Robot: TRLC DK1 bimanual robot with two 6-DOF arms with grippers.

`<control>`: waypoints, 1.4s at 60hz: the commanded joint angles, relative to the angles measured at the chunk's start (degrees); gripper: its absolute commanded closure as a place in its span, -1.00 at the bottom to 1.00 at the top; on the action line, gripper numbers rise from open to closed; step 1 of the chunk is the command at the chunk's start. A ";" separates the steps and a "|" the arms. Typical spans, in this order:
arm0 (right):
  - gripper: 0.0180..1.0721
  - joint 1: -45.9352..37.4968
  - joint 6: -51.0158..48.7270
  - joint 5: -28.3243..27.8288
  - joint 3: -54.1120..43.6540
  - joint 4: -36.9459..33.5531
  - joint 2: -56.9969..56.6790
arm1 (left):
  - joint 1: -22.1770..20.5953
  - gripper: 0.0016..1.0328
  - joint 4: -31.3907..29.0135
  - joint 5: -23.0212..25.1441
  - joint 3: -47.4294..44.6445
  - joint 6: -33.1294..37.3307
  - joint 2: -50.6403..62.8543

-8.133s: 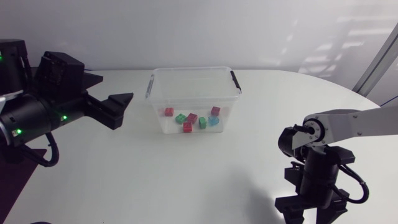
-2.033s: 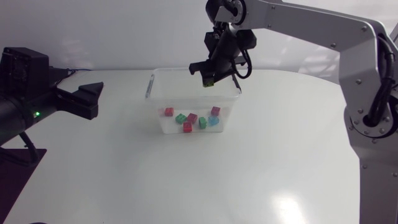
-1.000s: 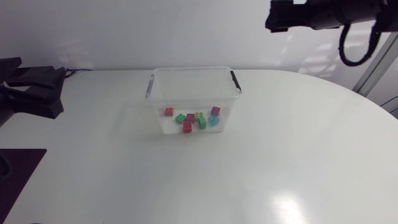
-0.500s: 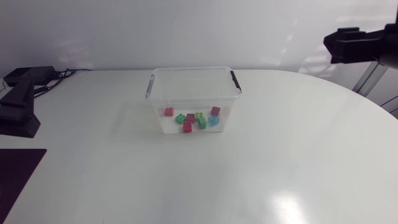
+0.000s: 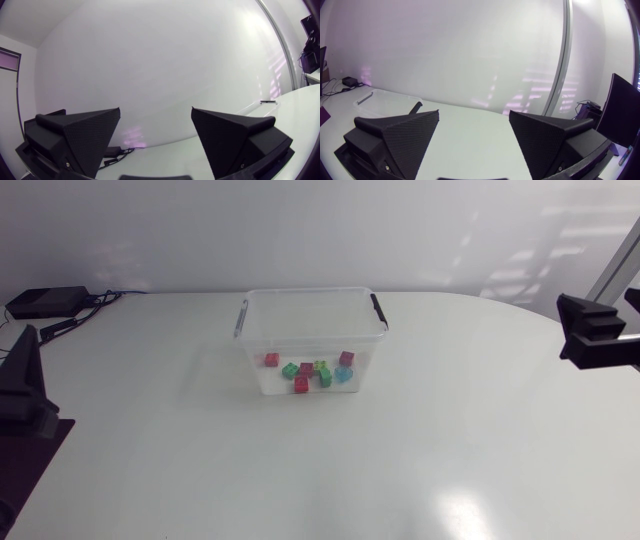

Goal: Place the duplo bricks in the container

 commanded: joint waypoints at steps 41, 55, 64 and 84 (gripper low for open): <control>-0.93 -1.78 3.11 -2.26 -21.82 6.01 -18.71 | 2.81 -0.92 -3.03 5.29 -9.78 -10.12 -2.67; -0.93 -1.74 5.73 -3.28 -28.69 7.30 -24.04 | 3.85 -0.92 -5.30 7.79 -12.53 -15.48 -2.46; -0.93 -1.71 7.41 -3.93 -33.06 8.12 -27.44 | 4.51 -0.92 -6.74 9.38 -14.28 -18.89 -2.33; -0.93 -1.69 8.47 -4.34 -35.83 8.64 -29.61 | 4.93 -0.92 -7.66 10.39 -15.40 -21.06 -2.24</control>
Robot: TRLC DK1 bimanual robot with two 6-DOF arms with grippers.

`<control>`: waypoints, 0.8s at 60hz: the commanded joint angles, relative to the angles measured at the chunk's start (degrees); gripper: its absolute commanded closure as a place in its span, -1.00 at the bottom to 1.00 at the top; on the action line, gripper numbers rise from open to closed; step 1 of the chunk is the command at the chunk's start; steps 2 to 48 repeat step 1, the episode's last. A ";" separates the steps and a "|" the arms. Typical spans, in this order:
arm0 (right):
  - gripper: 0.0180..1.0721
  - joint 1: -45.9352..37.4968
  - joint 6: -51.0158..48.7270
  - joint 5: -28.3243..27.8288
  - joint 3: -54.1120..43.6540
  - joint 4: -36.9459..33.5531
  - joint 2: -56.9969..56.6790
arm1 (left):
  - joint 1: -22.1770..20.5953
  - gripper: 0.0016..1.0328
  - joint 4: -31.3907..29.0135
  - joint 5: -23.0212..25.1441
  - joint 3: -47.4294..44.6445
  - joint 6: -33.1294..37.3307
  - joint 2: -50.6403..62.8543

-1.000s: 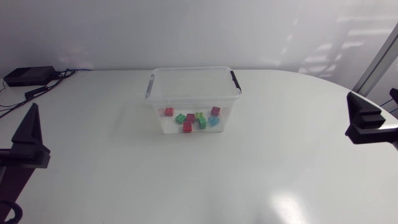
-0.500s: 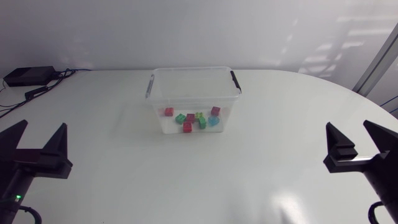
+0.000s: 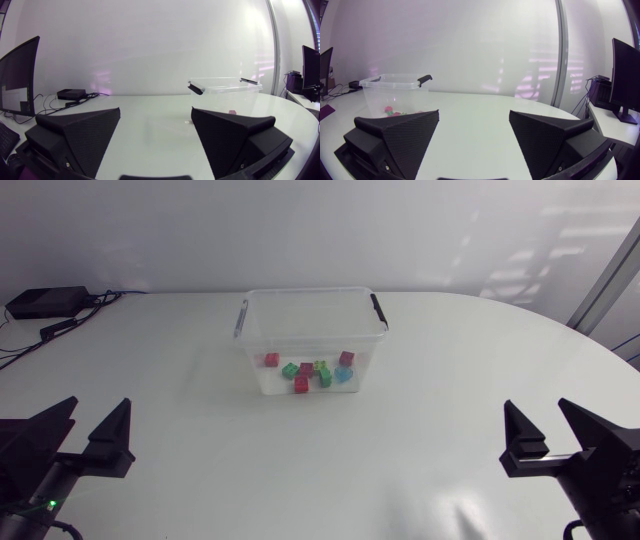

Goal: Place the duplo bricks in the container

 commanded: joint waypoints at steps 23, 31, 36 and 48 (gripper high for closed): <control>-0.93 -0.25 1.45 -0.16 -1.15 1.02 -0.30 | 0.43 -0.92 0.14 0.40 -1.10 -1.45 0.08; -0.93 -0.25 1.45 -0.16 -1.15 1.02 -0.30 | 0.43 -0.92 0.14 0.40 -1.10 -1.45 0.08; -0.93 -0.25 1.45 -0.16 -1.15 1.02 -0.30 | 0.43 -0.92 0.14 0.40 -1.10 -1.45 0.08; -0.93 -0.25 1.45 -0.16 -1.15 1.02 -0.30 | 0.43 -0.92 0.14 0.40 -1.10 -1.45 0.08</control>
